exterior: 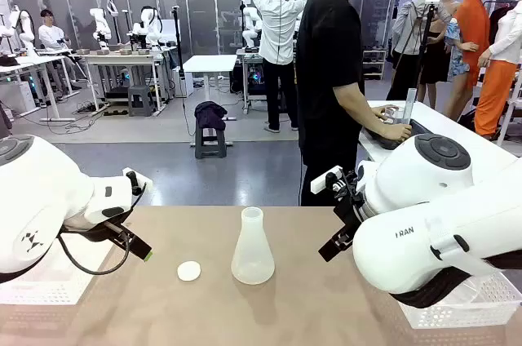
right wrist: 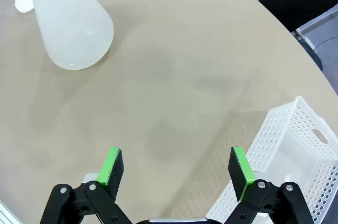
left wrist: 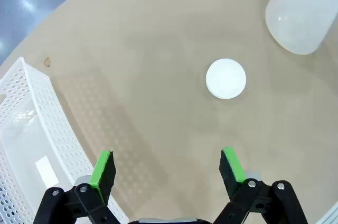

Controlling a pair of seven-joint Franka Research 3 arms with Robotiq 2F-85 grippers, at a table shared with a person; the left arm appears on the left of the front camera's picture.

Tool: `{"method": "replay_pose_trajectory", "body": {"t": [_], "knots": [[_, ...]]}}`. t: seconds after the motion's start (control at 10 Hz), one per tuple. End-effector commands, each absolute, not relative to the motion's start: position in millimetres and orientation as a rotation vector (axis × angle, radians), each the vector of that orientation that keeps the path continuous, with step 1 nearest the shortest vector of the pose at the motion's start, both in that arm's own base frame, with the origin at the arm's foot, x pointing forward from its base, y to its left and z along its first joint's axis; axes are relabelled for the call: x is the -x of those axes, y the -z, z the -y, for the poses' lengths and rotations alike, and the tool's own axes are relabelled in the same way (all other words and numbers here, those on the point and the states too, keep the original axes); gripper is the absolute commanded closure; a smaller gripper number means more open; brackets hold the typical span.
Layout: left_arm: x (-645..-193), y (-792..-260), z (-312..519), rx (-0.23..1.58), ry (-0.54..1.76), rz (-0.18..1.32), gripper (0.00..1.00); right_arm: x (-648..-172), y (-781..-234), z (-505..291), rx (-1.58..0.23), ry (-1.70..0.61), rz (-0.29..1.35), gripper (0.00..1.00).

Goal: Prepare the solutions needed for the experiment.
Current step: Pick up the Plastic Funnel and insert it into the Big flask.

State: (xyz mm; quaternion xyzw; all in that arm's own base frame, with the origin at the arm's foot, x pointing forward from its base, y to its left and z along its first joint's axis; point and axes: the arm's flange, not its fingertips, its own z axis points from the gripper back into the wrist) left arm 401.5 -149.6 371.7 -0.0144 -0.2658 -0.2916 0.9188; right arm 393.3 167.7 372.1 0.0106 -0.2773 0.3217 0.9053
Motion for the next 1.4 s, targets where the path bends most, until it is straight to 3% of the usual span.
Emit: {"method": "replay_pose_trajectory", "body": {"t": [0.0, 1.3], "knots": [[-401.4, -371.7, 149.8, 0.03, 0.6, 0.546, 0.0, -393.3, -372.1, -167.7, -0.022, -0.664, 0.573, 0.0], [-401.4, -371.7, 149.8, 0.03, 0.6, 0.546, 0.0, -393.3, -372.1, -167.7, -0.022, -0.664, 0.573, 0.0]]}}
